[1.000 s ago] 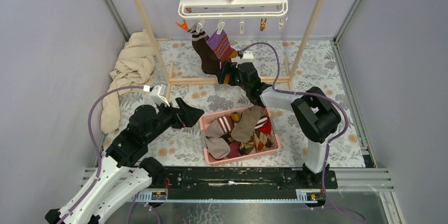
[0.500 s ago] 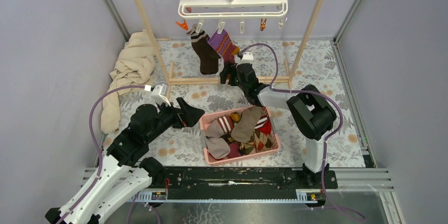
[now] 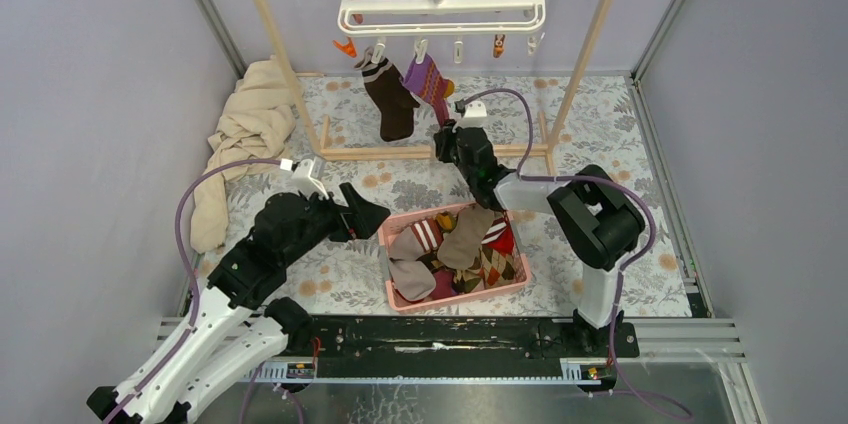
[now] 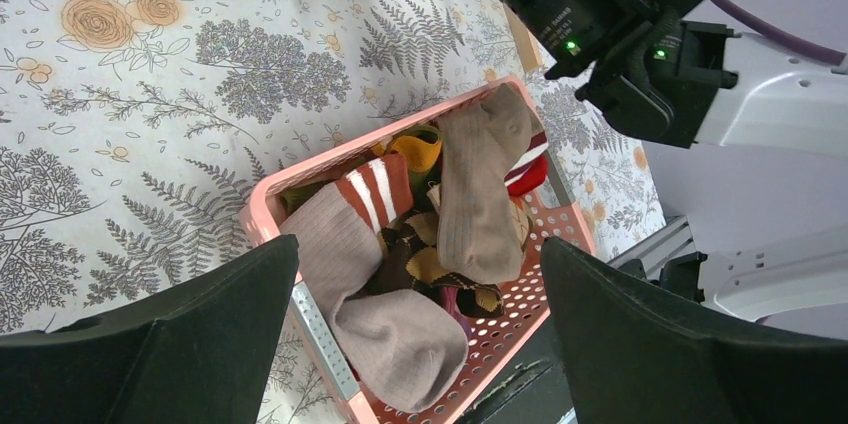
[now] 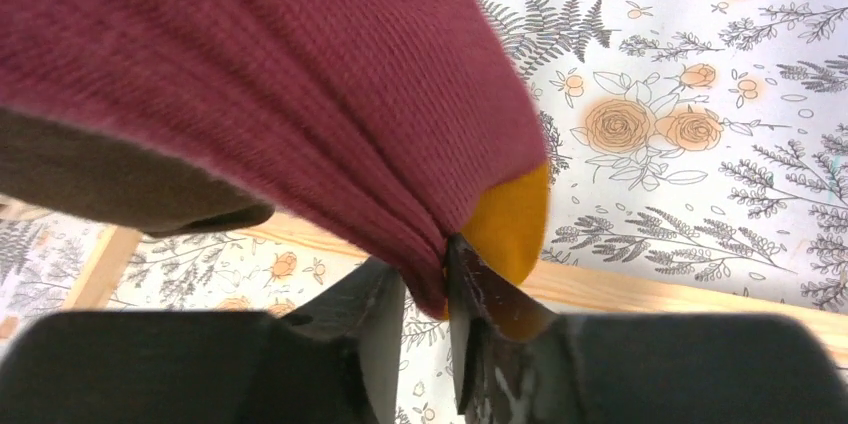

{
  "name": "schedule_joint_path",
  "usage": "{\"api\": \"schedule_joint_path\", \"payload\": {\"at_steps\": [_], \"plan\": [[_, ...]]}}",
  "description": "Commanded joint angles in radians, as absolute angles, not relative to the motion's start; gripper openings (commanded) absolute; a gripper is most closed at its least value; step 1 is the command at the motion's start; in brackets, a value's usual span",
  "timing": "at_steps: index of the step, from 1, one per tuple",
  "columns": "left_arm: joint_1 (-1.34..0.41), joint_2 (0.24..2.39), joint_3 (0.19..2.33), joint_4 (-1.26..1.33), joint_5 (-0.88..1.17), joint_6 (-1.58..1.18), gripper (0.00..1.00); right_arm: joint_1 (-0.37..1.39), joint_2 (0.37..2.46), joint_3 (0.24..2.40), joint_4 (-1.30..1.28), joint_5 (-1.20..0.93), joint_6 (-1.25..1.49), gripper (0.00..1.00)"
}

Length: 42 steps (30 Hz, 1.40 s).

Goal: Remove the socks clipped to the hanger
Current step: Remove the sock from the hanger.

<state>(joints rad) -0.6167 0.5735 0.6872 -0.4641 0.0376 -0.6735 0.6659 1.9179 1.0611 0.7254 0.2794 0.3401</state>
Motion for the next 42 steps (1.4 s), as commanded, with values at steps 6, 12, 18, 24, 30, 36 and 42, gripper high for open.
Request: {"api": "schedule_joint_path", "payload": {"at_steps": [6,12,18,24,30,36,42], "plan": [[-0.623,0.590,0.730,-0.402,0.058,-0.658,0.99,0.672,1.714,0.942,0.841,0.271,0.301,0.00],[-0.623,0.619,0.775,-0.386,0.075,-0.665,0.99,0.674,1.579,0.850,0.788,0.233,0.323,0.00],[-0.623,0.682,0.884,-0.365,0.087,-0.645,0.99,0.673,1.415,0.755,0.724,0.212,0.342,0.00],[-0.622,0.787,1.061,-0.379,0.079,-0.588,0.99,0.673,1.231,0.704,0.590,0.177,0.337,0.00],[-0.622,0.942,1.297,-0.400,0.082,-0.529,0.99,0.673,1.064,0.659,0.446,0.175,0.351,0.00],[-0.623,1.105,1.544,-0.457,0.122,-0.485,0.99,0.666,0.992,0.739,0.278,0.161,0.338,0.00],[-0.622,1.218,1.690,-0.491,0.105,-0.465,0.99,0.591,1.029,0.863,0.192,0.090,0.350,0.00]]}}
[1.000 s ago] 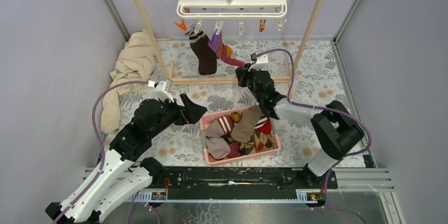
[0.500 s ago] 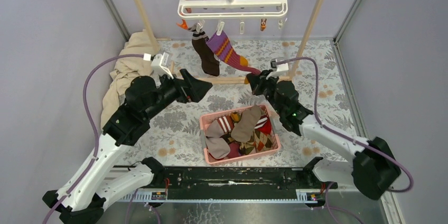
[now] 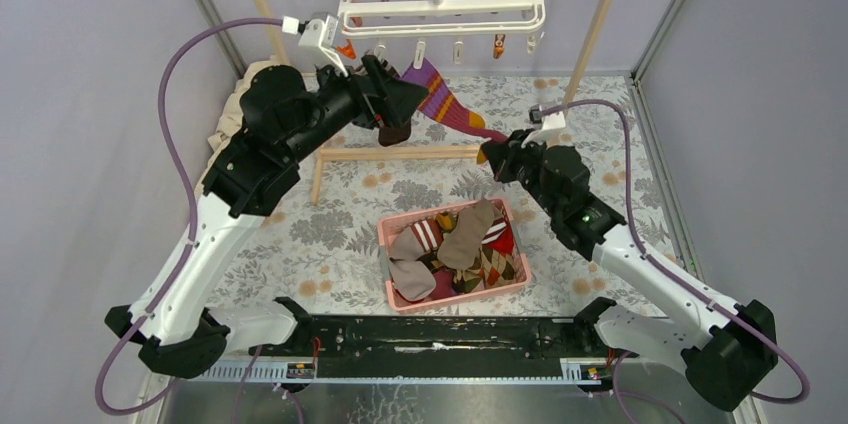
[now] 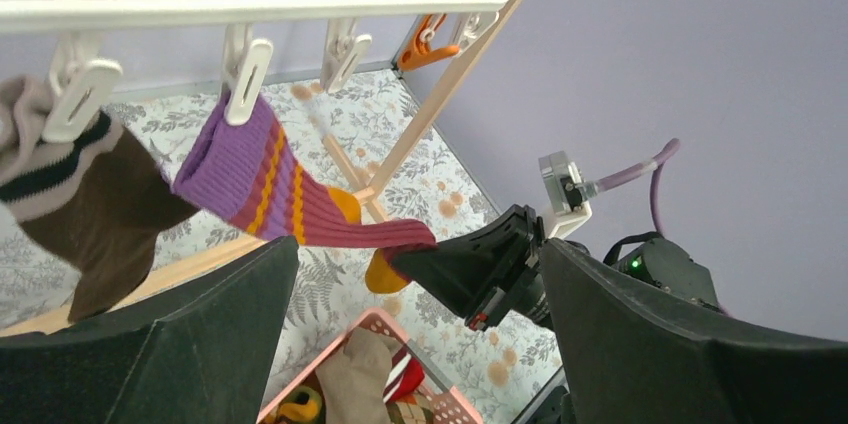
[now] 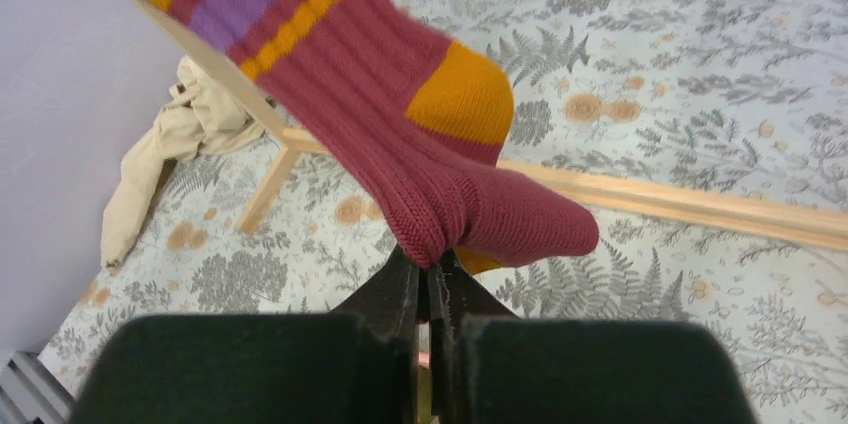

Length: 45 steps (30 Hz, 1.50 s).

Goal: Remove the socks clipped to the hanger
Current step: Remove the sock from the hanger.

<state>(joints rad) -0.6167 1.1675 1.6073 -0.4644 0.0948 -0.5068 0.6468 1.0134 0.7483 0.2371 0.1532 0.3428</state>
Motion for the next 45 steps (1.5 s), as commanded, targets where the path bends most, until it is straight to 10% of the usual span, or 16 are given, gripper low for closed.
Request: {"api": "schedule_joint_path", "payload": {"at_steps": [1,29,45], "plan": [[-0.623,1.229,1.702,-0.491,0.100,-0.463,0.99,0.554,1.043,0.880,0.188,0.039,0.360,0.00],[-0.622,1.411,1.780,-0.447,-0.042,-0.330,0.99,0.070,1.390,1.056,0.570,-0.909,0.844,0.00],[-0.569,1.474,1.762,-0.333,-0.070,-0.272,0.99,0.025,1.465,1.078,0.750,-1.063,1.054,0.00]]}}
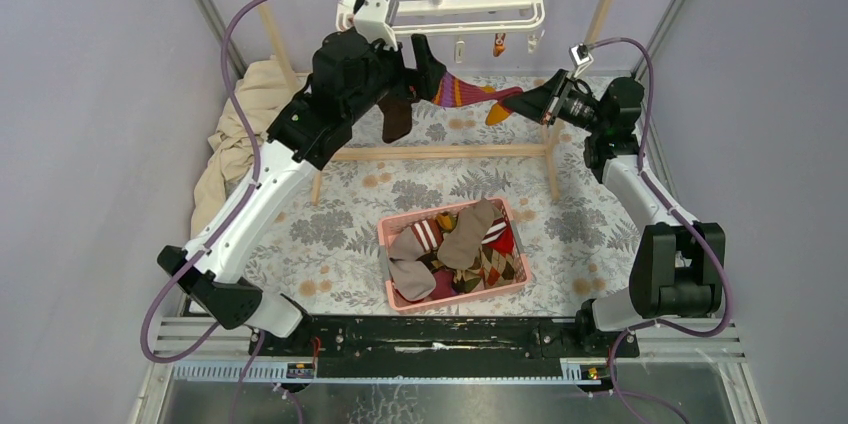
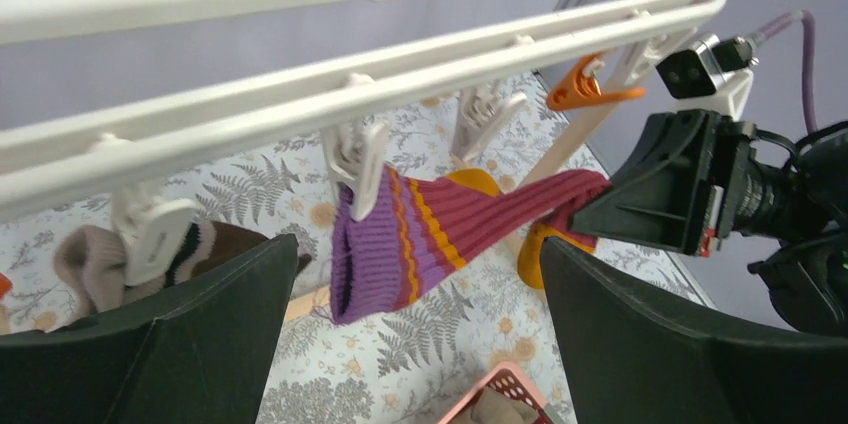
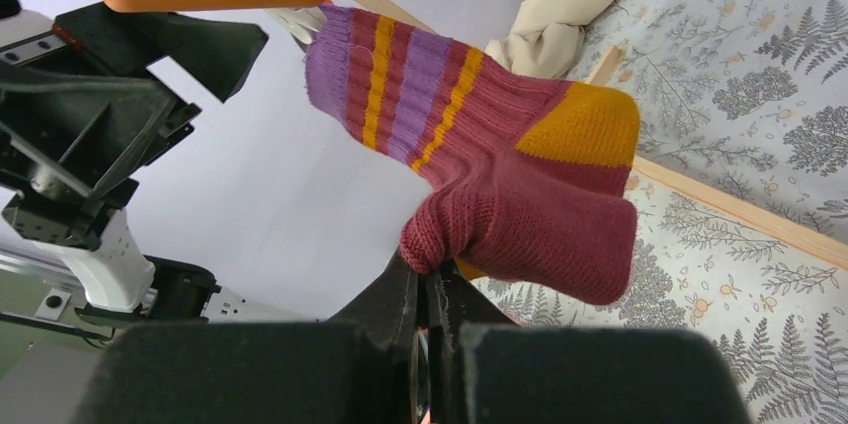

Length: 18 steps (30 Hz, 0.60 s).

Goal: Remove the socks clipped to the hanger
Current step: Remove the sock from the hanger.

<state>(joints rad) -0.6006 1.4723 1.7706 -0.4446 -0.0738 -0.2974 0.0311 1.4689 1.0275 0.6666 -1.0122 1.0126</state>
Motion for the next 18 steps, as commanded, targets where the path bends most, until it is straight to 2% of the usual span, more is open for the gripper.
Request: {"api": "schedule_joint_path", "payload": {"at_steps": [1,3,14,18], "plan": [[-0.565,1.474,1.756,-0.323,-0.067,-0.271,0.98,0.024,1.465,1.077,0.750,-1.062,1.055,0.00],[-0.559,1.476,1.744,-0.304,-0.059,-0.269,0.98,0.024,1.469,1.074,0.763,-1.065,1.064,0.00],[-0.551,1.510,1.749,-0.273,-0.011,-0.268,0.75,0.019,1.477,1.075,0.788,-1.067,1.090,0.00],[-0.551,1.526,1.753,-0.271,-0.009,-0.267,0.71,0.017,1.477,1.073,0.803,-1.068,1.103,0.00]]}}
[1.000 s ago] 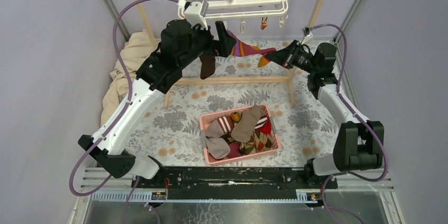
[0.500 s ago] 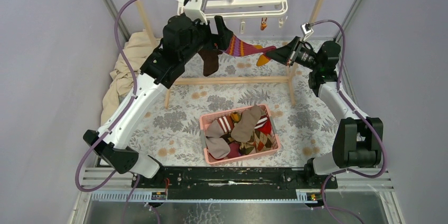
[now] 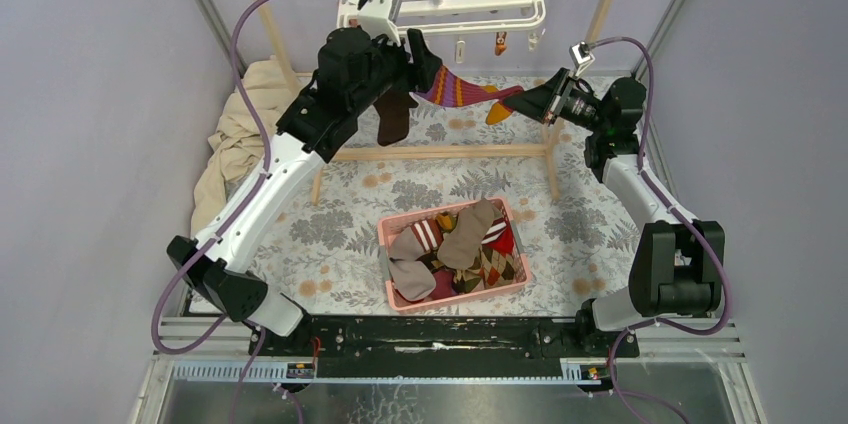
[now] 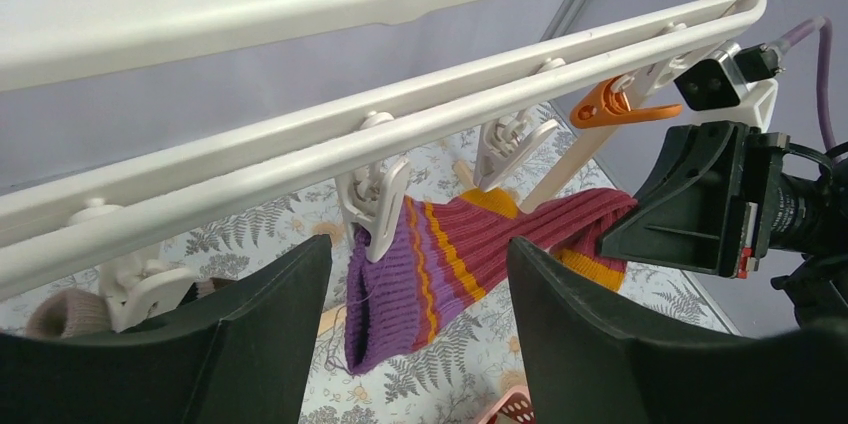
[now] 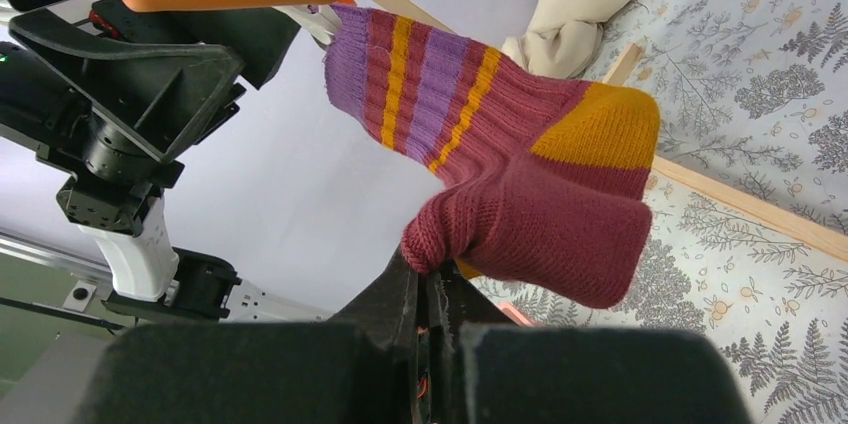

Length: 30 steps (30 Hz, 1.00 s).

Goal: Remove the socks clipped to the hanger
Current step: Remove the sock from the hanger.

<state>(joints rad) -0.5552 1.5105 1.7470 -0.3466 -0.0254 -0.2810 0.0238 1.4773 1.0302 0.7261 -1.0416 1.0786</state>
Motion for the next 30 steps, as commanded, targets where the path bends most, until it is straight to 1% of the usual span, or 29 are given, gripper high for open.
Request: {"api": "schedule_joint_path", "payload": {"at_steps": [1,10,23,30], "plan": [[-0.551,1.530,1.753,-0.271,-0.016,-0.266,0.71,0.016,1.476,1.072,0.804,-1.067,1.105,0.00],[-0.549,1.524,1.681,-0.172,-0.084,-0.240,0.72,0.014,1.473,1.058,0.853,-1.087,1.149,0.00],[-0.549,1.472,1.487,0.100,-0.102,-0.218,0.73,0.008,1.483,1.049,0.894,-1.106,1.175,0.00],[-0.546,1.429,1.394,0.238,-0.097,-0.206,0.73,0.006,1.499,1.040,0.960,-1.113,1.224,0.00]]}}
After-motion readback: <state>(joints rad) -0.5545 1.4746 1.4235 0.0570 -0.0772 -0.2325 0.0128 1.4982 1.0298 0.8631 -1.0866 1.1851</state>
